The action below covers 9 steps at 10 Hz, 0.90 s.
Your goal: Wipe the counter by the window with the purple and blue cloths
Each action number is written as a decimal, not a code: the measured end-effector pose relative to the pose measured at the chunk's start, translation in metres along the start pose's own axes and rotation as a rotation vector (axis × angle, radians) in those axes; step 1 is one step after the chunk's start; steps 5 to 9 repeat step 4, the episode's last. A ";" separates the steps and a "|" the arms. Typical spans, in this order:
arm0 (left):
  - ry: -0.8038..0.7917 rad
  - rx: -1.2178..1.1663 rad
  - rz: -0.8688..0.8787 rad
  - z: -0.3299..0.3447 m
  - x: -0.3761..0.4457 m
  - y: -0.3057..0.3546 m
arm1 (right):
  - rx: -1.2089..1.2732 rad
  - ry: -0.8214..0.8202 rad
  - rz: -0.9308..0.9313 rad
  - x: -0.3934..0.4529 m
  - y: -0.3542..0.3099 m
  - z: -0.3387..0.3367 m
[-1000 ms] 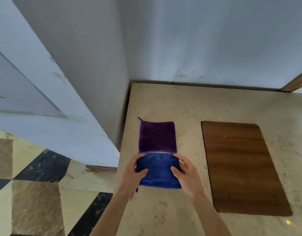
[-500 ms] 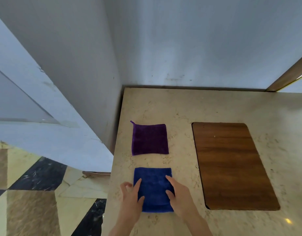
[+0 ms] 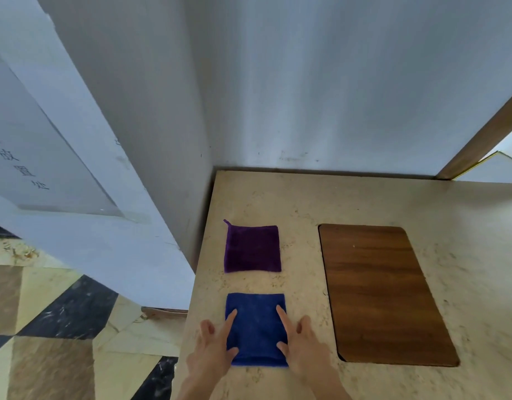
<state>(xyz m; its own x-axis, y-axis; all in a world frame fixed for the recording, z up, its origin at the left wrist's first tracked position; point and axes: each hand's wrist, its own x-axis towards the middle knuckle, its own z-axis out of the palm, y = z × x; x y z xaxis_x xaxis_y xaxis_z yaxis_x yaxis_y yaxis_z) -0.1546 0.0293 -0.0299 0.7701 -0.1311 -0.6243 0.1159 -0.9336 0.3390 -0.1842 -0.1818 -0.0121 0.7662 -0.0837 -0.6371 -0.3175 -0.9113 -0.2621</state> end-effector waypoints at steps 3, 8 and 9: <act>0.079 -0.033 0.024 -0.027 0.004 0.000 | 0.073 -0.130 0.041 -0.002 0.012 -0.038; 0.221 -0.099 0.092 -0.047 -0.005 0.005 | 0.092 0.074 0.007 -0.011 0.018 -0.057; 0.221 -0.099 0.092 -0.047 -0.005 0.005 | 0.092 0.074 0.007 -0.011 0.018 -0.057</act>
